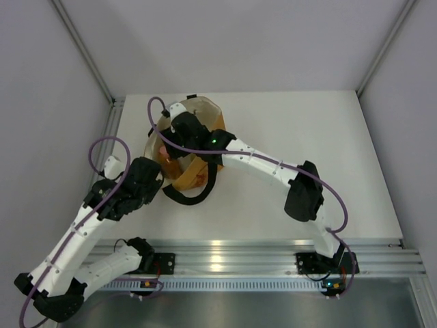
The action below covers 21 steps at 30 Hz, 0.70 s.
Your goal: Take the personal care products out of the canvas bag
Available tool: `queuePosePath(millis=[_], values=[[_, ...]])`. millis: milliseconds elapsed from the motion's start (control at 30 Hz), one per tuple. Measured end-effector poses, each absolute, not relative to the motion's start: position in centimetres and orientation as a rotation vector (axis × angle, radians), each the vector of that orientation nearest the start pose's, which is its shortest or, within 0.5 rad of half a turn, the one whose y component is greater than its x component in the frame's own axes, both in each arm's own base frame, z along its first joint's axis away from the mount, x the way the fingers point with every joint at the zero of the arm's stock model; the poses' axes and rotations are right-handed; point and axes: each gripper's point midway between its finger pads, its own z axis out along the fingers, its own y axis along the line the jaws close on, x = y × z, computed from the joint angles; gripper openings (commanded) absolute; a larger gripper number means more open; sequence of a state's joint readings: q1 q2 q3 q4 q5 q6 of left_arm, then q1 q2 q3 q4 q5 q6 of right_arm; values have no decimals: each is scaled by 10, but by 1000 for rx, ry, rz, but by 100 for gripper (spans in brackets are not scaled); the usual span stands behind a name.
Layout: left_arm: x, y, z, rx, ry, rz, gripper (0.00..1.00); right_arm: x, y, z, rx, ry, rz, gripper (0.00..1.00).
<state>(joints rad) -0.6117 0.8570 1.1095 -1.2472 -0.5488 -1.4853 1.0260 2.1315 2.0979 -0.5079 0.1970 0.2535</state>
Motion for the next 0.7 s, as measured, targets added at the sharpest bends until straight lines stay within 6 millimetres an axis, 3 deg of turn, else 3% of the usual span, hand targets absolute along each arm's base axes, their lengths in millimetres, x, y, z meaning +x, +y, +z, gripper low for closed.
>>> queuePosePath(millis=[333,533,700], values=[[190,-63,223,-1189,2075,-254,0,302,523,232,-788,1999,653,62],[190,-63,221,-1188,2086,-237,0,306,537,235,-810,1958,682,62],[190,-64,220,-1191,2088,-233,0,312,547,218,-831,1956,667,57]])
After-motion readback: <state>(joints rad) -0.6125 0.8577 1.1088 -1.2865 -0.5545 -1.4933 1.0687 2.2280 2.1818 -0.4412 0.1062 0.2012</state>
